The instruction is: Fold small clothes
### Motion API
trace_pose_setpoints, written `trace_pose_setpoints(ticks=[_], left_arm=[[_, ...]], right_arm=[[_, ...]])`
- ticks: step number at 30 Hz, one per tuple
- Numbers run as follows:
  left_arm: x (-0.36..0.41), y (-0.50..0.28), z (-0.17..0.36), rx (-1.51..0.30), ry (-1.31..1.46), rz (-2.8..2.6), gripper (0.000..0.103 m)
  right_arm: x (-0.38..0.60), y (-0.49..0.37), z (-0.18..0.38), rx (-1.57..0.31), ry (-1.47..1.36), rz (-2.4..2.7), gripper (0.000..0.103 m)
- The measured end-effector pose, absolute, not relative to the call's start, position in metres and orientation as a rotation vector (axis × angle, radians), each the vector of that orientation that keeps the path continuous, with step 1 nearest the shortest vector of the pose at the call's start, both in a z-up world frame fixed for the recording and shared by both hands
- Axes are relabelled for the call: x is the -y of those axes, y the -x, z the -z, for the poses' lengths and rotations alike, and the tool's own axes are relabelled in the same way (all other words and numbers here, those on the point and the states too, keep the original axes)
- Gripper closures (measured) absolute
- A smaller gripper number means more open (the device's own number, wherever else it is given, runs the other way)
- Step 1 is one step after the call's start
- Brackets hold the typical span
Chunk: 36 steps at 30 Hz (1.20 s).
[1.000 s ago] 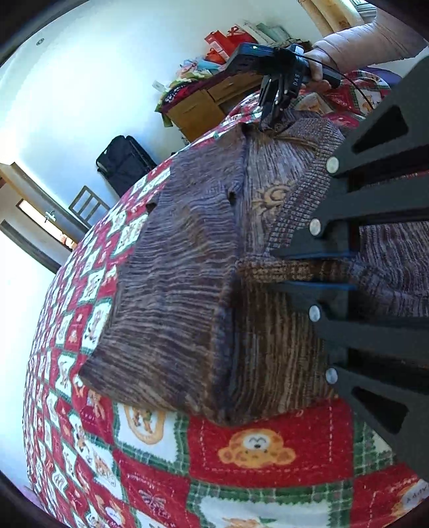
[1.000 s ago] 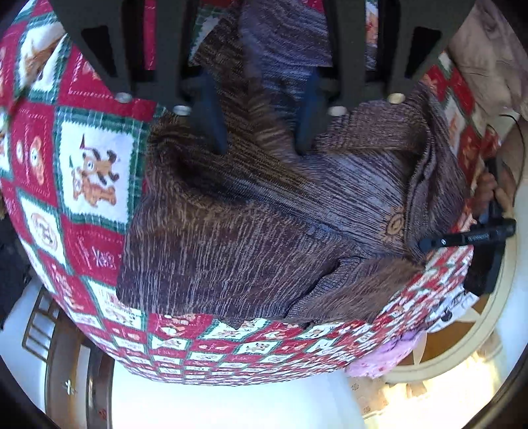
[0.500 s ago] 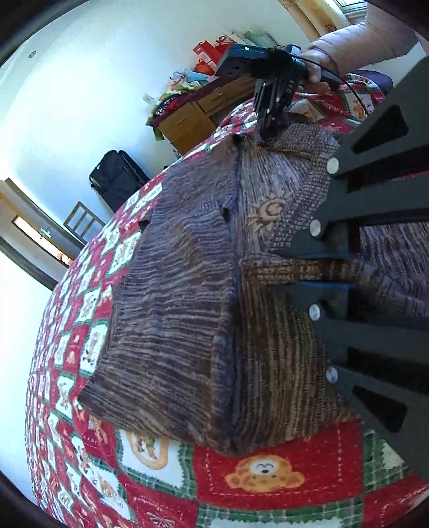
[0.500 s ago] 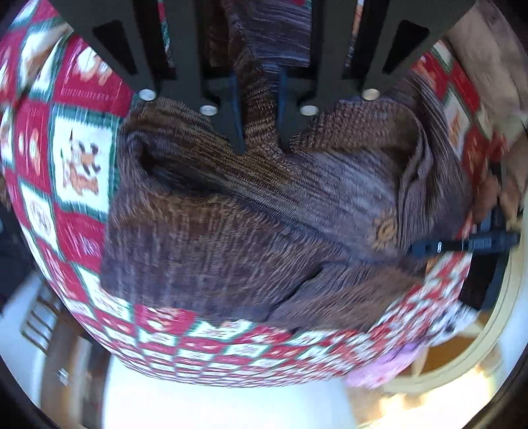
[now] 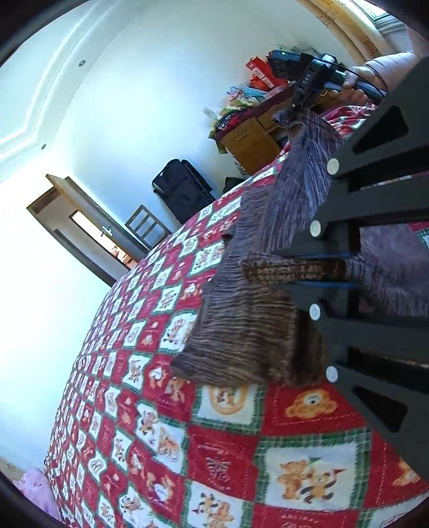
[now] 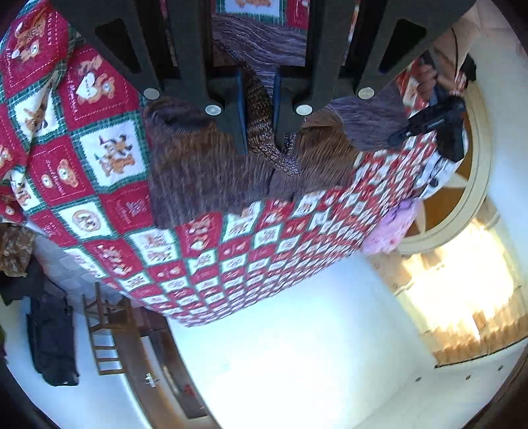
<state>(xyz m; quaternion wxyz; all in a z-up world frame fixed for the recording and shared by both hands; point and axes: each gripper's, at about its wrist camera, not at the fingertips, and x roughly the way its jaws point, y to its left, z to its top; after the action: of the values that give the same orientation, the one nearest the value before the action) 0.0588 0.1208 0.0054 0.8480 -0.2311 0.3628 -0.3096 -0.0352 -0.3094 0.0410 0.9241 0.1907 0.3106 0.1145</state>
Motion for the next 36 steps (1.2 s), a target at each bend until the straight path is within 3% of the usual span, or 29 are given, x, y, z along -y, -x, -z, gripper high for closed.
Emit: trace_pose_setpoints(ticks=[10, 16, 22, 25, 27, 32, 34, 36], left_arm=[[-0.106, -0.131, -0.017, -0.790, 0.423, 0.540, 0.094], [-0.085, -0.194, 0.032, -0.909, 0.382, 0.404, 0.093], [-0.090, -0.201, 0.051, -0.928, 0.413, 0.390, 0.089], [-0.099, -0.204, 0.047, -0.930, 0.434, 0.397, 0.080], [-0.103, -0.201, 0.038, -0.916, 0.430, 0.372, 0.063], [-0.082, -0.172, 0.011, -0.841, 0.259, 0.334, 0.058], [-0.069, -0.154, 0.009, -0.829, 0.198, 0.330, 0.052], [-0.059, -0.140, 0.015, -0.842, 0.166, 0.316, 0.038]], right_arm=[[0.316, -0.043, -0.053, -0.622, -0.414, -0.188, 0.090], [0.351, -0.121, 0.015, -0.695, -0.620, -0.104, 0.087], [0.370, -0.128, 0.053, -0.713, -0.662, 0.001, 0.084], [0.380, -0.110, 0.043, -0.663, -0.634, 0.134, 0.084], [0.375, -0.090, 0.023, -0.588, -0.573, 0.199, 0.084], [0.310, -0.087, 0.001, -0.605, -0.308, 0.023, 0.084], [0.283, -0.093, 0.006, -0.656, -0.205, -0.019, 0.084], [0.266, -0.093, 0.017, -0.675, -0.145, -0.040, 0.084]])
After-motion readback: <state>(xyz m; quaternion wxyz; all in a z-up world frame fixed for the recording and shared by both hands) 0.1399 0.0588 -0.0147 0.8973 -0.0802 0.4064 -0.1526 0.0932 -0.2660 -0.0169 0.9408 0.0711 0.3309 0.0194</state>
